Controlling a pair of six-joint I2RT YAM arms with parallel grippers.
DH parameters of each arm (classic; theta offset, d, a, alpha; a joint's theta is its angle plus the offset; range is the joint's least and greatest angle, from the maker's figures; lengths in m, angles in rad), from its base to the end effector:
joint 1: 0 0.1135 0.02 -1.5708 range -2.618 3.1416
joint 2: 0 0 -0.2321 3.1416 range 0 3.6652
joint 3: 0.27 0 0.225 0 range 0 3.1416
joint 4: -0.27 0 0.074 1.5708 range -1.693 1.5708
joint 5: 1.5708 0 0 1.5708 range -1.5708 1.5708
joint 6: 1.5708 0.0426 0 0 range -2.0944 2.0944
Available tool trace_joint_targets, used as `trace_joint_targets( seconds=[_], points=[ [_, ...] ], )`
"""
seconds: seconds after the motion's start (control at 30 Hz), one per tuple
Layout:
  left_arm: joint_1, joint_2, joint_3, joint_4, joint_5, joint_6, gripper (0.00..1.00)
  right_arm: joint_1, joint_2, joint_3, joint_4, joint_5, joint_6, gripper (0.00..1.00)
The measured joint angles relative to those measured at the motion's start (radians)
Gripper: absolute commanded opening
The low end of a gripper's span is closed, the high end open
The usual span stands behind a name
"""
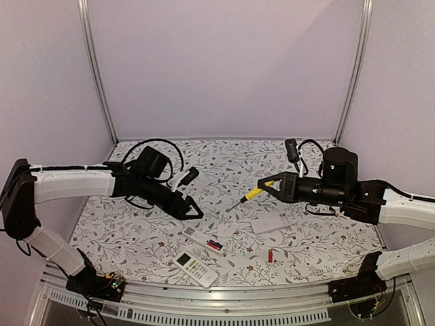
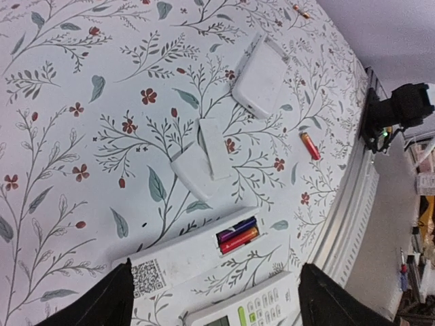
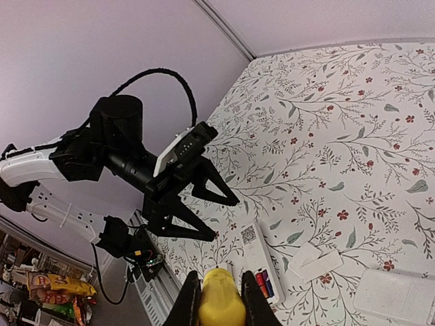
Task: Unload the batteries from the remote control
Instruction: Hold the remote control without the battery cover at the center of the board.
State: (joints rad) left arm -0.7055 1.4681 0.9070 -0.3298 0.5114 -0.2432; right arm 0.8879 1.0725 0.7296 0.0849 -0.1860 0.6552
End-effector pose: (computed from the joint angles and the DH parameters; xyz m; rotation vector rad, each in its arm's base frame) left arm 0.2009 -0.1985 0.1934 0.8233 2.4569 -1.0169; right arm 0.1488 0.1954 0.2714 -0.3768 1.9798 1.2141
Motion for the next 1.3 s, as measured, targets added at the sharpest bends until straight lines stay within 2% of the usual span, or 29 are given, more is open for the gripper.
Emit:
trace_joint_targets(
  seconds=[0.23,0.53,1.03,1.3],
  points=[
    [0.001,0.188,0.090,-0.035,0.013,0.045,0.83,0.000,0.000,-0.016,-0.017,0.033,0.003,0.00],
    [0.001,0.289,0.103,-0.059,0.033,0.084,0.82,0.000,0.000,-0.039,-0.017,0.039,0.011,0.00],
    [-0.007,0.269,0.014,-0.080,0.030,0.100,0.81,0.000,0.000,-0.049,-0.010,0.040,0.011,0.00],
    [-0.116,0.193,-0.017,-0.098,-0.116,0.101,0.81,0.000,0.000,-0.051,-0.009,0.047,0.015,0.00]
  ],
)
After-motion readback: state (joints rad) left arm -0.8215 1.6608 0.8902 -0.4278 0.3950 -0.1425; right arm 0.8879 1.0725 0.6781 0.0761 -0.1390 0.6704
